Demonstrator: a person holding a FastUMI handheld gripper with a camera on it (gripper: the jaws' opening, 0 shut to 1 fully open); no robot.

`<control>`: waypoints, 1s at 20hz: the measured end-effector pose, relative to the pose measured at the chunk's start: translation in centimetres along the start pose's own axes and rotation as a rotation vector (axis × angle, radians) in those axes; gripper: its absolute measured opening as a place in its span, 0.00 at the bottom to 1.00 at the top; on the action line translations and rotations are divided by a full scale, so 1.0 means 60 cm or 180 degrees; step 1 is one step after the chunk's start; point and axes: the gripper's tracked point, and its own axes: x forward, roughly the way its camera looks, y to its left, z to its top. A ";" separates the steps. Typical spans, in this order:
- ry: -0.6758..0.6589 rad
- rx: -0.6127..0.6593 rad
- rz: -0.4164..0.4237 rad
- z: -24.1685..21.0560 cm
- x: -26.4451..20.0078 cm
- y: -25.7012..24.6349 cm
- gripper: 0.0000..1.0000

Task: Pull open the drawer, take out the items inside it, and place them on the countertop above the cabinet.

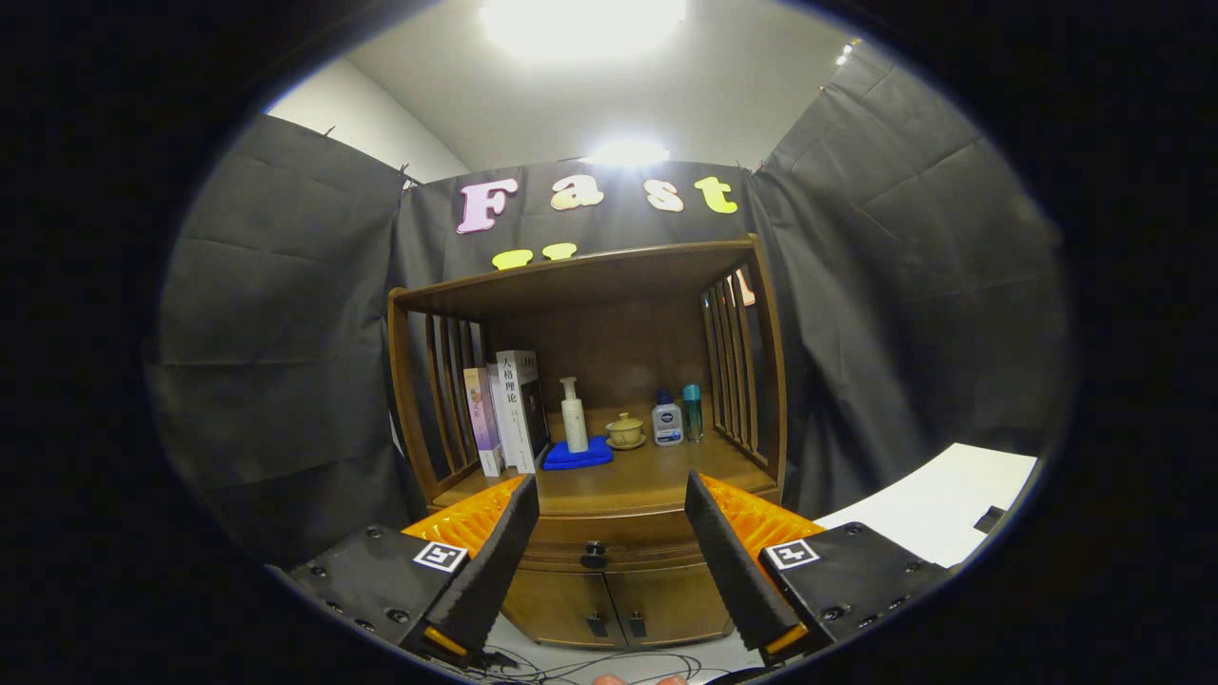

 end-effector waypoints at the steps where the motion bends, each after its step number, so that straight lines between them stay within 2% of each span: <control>1: 0.0004 0.0015 0.0011 0.000 0.004 0.002 0.98; 9: 0.0141 0.0092 0.0112 -0.051 0.074 0.028 0.98; 12: 0.0157 -0.0027 0.0104 -0.084 0.103 0.037 0.98; 20: 0.0561 -0.0073 0.0136 -0.205 0.244 0.070 0.98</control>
